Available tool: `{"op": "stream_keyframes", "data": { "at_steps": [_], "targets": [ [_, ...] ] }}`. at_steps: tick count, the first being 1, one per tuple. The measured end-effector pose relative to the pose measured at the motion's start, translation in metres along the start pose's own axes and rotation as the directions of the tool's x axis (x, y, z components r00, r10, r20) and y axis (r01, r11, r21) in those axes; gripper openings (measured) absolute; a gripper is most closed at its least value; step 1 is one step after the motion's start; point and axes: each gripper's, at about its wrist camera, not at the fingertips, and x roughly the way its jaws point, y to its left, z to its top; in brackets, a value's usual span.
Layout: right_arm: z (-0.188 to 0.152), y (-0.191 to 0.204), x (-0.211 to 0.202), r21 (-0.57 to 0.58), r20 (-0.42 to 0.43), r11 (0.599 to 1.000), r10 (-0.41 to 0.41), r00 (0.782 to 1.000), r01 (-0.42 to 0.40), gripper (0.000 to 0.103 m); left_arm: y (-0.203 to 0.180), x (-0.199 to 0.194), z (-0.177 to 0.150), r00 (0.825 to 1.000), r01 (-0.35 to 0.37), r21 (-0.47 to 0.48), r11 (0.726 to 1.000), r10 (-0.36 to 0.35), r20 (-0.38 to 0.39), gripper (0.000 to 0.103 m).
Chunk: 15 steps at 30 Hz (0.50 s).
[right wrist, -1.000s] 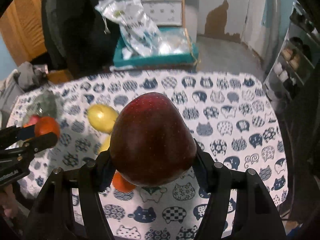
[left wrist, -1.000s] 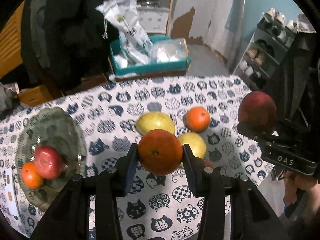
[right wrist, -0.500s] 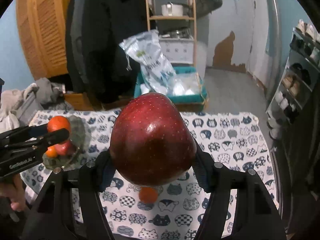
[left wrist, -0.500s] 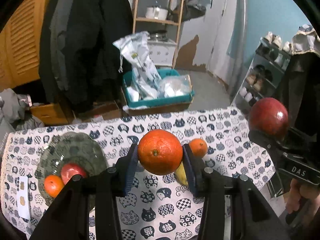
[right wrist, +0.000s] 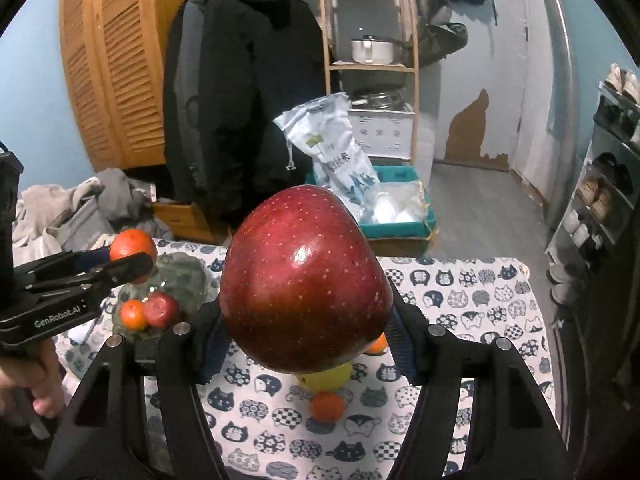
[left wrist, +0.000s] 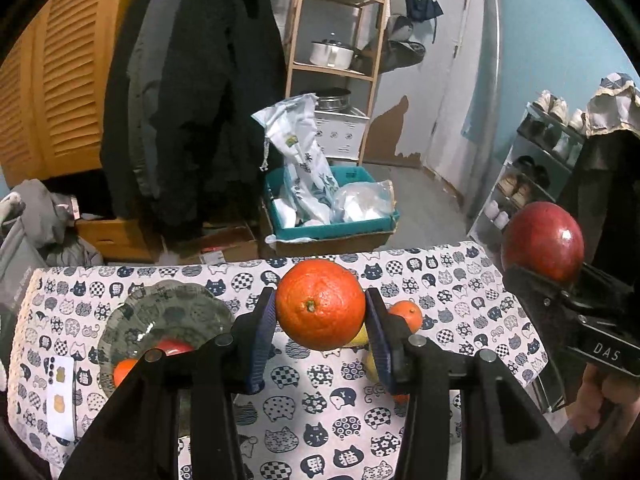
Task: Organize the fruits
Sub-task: 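Lift the tangerine with the left tool while the right tool lifts the apple toward the bowl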
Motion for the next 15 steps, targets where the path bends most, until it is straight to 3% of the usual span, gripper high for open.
{"op": "stream_keyframes", "data": {
  "at_steps": [15],
  "targets": [
    [0.023, 0.060, 0.046, -0.033, -0.049, 0.992, 0.120, 0.992, -0.122, 0.066, 0.070, -0.010, -0.001, 0.995, -0.101, -0.093, 0.991, 0.102, 0.005, 0.044]
  ]
}}
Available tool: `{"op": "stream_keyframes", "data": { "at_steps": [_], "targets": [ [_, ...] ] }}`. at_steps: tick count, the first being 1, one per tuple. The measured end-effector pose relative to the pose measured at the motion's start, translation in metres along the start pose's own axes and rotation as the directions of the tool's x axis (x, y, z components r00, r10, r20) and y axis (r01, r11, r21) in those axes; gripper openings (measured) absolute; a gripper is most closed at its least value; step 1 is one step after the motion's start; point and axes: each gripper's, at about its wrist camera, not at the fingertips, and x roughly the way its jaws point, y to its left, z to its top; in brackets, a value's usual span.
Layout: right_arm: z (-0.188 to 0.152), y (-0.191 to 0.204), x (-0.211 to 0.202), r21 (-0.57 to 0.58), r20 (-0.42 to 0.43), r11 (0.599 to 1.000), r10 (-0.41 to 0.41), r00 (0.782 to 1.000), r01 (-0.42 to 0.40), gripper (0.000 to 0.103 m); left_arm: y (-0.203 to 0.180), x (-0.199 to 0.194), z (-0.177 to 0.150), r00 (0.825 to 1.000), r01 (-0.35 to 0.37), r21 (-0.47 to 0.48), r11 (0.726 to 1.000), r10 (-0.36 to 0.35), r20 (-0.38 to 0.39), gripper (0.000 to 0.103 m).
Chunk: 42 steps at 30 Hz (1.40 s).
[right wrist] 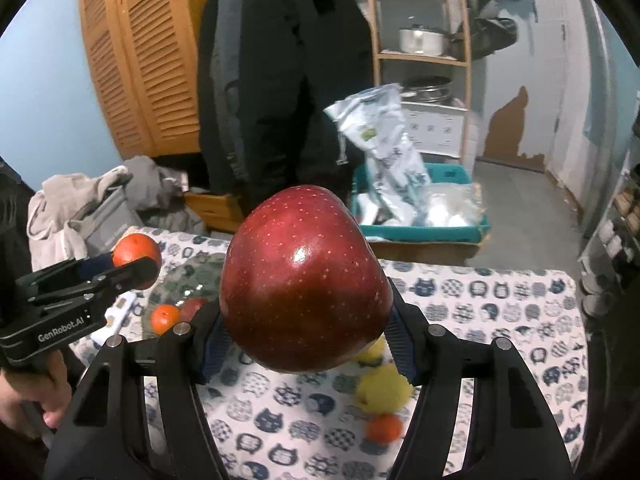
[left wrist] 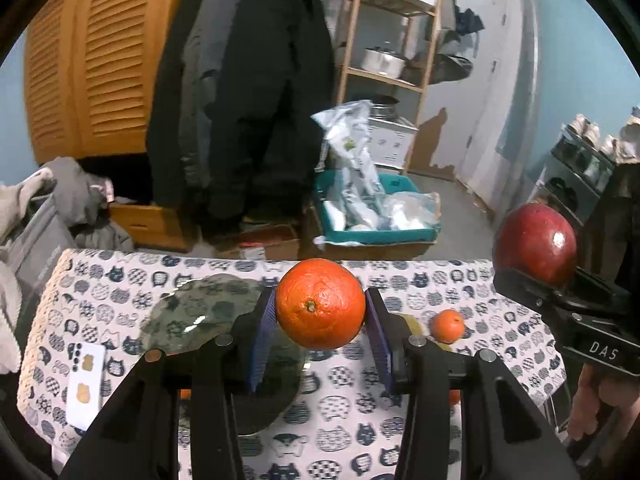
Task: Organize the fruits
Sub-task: 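Lift the tangerine with the left tool while the right tool lifts the apple toward the bowl, then lower the tangerine into the bowl with the left tool while the right tool releases the apple there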
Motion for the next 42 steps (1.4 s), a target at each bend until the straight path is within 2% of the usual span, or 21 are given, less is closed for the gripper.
{"op": "stream_keyframes", "data": {
  "at_steps": [9, 16, 21, 30, 42],
  "targets": [
    [0.016, 0.052, 0.051, -0.035, -0.068, 0.995, 0.089, 0.994, -0.091, 0.066, 0.060, 0.011, -0.004, 0.994, -0.103, -0.049, 0.993, 0.102, -0.026, 0.044],
    [0.022, 0.086, 0.096, -0.050, -0.122, 0.987, 0.147, 0.982, -0.154, 0.066, 0.099, 0.029, -0.011, 0.986, -0.156, -0.071, 0.985, 0.151, -0.077, 0.044],
    [0.025, 0.105, 0.133, -0.063, -0.173, 0.983, 0.157, 0.972, -0.170, 0.066, 0.120, 0.051, -0.017, 0.977, -0.188, -0.077, 0.979, 0.178, -0.118, 0.044],
    [0.014, 0.120, 0.207, -0.057, -0.304, 0.980, 0.165, 0.938, -0.191, 0.066, 0.158, 0.103, -0.030, 0.960, -0.217, -0.128, 0.968, 0.188, -0.206, 0.044],
    [-0.010, 0.120, 0.266, -0.066, -0.425, 0.980, 0.142, 0.894, -0.187, 0.066, 0.172, 0.151, -0.048, 0.936, -0.235, -0.136, 0.962, 0.186, -0.298, 0.044]
  ]
}}
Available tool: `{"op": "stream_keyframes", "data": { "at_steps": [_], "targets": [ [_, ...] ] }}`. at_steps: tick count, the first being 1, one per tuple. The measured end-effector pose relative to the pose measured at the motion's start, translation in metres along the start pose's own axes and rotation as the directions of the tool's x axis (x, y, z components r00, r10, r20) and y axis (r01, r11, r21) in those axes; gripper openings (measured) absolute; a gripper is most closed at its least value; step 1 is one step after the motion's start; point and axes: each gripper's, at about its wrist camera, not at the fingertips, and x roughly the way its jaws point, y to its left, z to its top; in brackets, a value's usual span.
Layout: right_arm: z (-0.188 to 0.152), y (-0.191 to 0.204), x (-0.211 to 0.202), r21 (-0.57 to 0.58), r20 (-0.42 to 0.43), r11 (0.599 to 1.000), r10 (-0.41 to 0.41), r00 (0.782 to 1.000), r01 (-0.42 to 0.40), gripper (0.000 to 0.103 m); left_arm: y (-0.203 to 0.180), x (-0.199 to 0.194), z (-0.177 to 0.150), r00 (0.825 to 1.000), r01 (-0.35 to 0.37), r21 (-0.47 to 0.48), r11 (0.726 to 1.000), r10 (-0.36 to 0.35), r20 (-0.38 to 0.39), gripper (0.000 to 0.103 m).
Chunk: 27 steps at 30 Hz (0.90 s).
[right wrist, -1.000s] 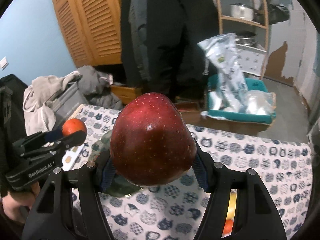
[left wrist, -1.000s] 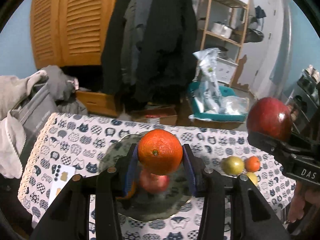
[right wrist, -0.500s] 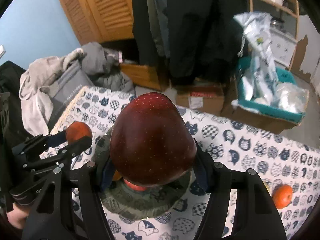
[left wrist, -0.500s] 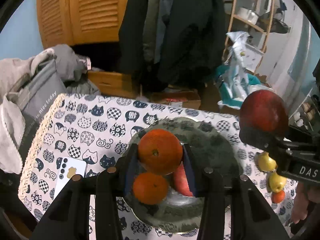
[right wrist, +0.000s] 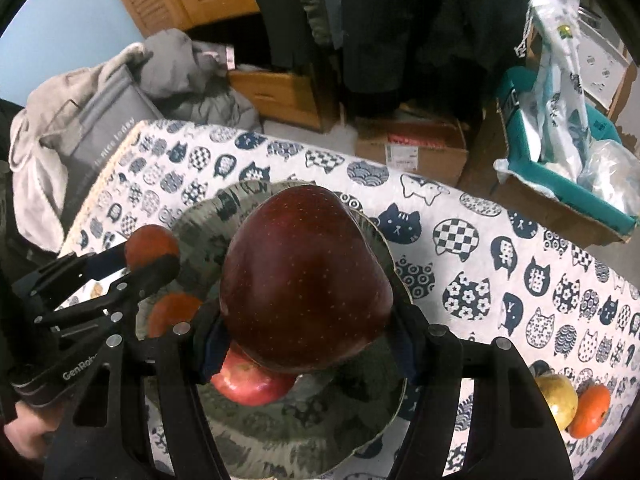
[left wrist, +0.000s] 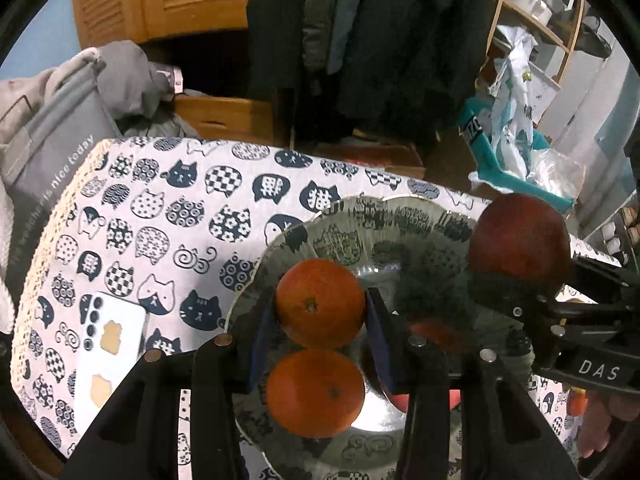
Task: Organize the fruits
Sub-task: 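Lower the tangerine into the bowl with the left tool while the right tool releases the apple there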
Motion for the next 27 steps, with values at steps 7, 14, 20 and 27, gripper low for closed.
{"op": "stream_keyframes", "data": {
  "at_steps": [7, 14, 20, 27],
  "targets": [
    [-0.001, -0.003, 0.016, 0.007, -0.029, 1.000, 0.008, 1.000, -0.008, 0.066, -0.001, 0.017, -0.005, 0.999, -0.009, 0.008, 1.000, 0.010, -0.034, 0.045],
    [-0.001, 0.003, 0.029, -0.008, -0.050, 1.000, 0.005, 0.999, -0.006, 0.066, 0.005, 0.030, -0.009, 0.998, -0.009, -0.020, 1.000, 0.008, -0.061, 0.045],
    [-0.002, 0.007, 0.040, -0.016, -0.072, 1.000, 0.006, 0.997, -0.007, 0.066, 0.006, 0.037, -0.011, 0.997, -0.007, -0.025, 1.000, 0.005, -0.074, 0.046],
    [-0.003, 0.002, 0.050, 0.002, -0.096, 1.000, 0.008, 0.995, -0.008, 0.067, 0.007, 0.047, -0.013, 0.995, 0.004, -0.036, 0.999, -0.007, -0.099, 0.051]
  ]
}}
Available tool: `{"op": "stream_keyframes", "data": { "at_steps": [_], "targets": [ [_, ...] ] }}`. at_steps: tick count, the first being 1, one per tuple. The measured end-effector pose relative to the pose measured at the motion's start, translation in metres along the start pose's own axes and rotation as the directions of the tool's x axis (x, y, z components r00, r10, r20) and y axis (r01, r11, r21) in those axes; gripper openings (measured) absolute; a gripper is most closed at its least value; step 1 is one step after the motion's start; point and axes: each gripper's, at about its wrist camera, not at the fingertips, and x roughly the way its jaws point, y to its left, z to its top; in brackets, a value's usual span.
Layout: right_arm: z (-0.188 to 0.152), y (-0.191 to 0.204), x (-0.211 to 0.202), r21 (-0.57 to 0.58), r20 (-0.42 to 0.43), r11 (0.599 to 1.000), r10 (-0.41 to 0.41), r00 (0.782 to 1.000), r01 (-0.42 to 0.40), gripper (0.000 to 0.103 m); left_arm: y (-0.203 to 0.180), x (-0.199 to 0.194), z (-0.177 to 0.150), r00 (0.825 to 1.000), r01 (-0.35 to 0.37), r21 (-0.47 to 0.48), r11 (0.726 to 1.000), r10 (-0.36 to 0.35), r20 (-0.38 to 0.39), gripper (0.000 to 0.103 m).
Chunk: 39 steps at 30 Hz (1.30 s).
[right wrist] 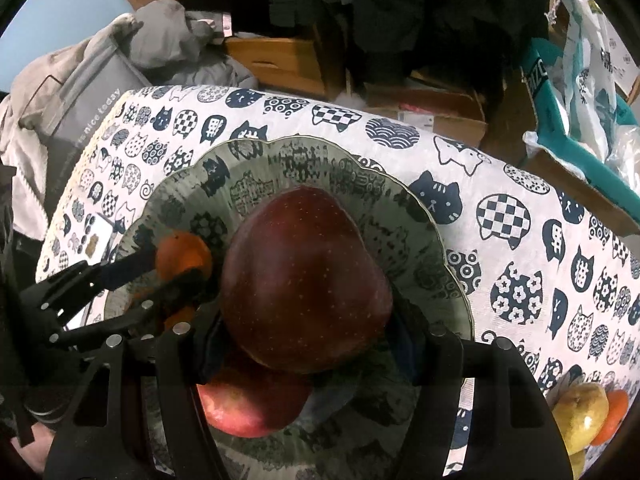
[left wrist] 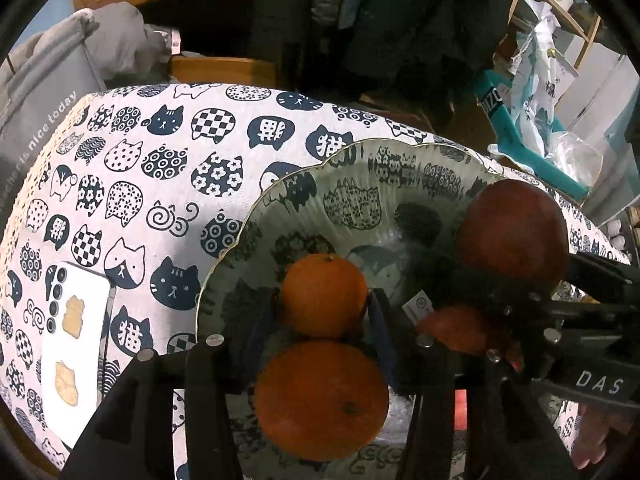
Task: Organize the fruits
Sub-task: 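Lower the tangerine into the bowl with the left tool while the right tool releases the apple there, then withdraw both tools from the bowl back toward the remaining fruit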
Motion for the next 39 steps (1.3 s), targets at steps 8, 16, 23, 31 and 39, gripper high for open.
{"op": "stream_keyframes", "data": {
  "at_steps": [8, 16, 23, 31, 39],
  "targets": [
    [0.002, 0.001, 0.002, 0.001, -0.020, 1.000, -0.004, 1.000, 0.004, 0.069, 0.006, -0.002, 0.001, 1.000, -0.008, -0.022, 1.000, 0.008, -0.006, 0.060],
    [0.002, 0.002, -0.007, 0.008, 0.010, 1.000, 0.012, 1.000, -0.012, 0.071, 0.012, -0.019, 0.001, 1.000, -0.013, -0.042, 0.999, 0.014, 0.025, 0.069],
    [0.004, 0.002, -0.038, 0.029, 0.093, 0.999, 0.018, 0.996, -0.020, 0.074, 0.005, -0.049, 0.003, 0.996, -0.007, -0.022, 1.000, 0.009, 0.091, 0.078],
    [0.000, 0.002, -0.092, 0.031, 0.196, 0.997, -0.078, 0.977, 0.073, 0.074, -0.006, -0.094, 0.004, 0.985, -0.037, 0.019, 0.999, 0.033, 0.167, 0.078],
    [-0.014, -0.005, -0.164, 0.054, 0.315, 0.988, -0.151, 0.937, 0.142, 0.074, -0.015, -0.150, -0.003, 0.964, -0.037, 0.037, 0.999, 0.026, 0.264, 0.083]
  ]
}}
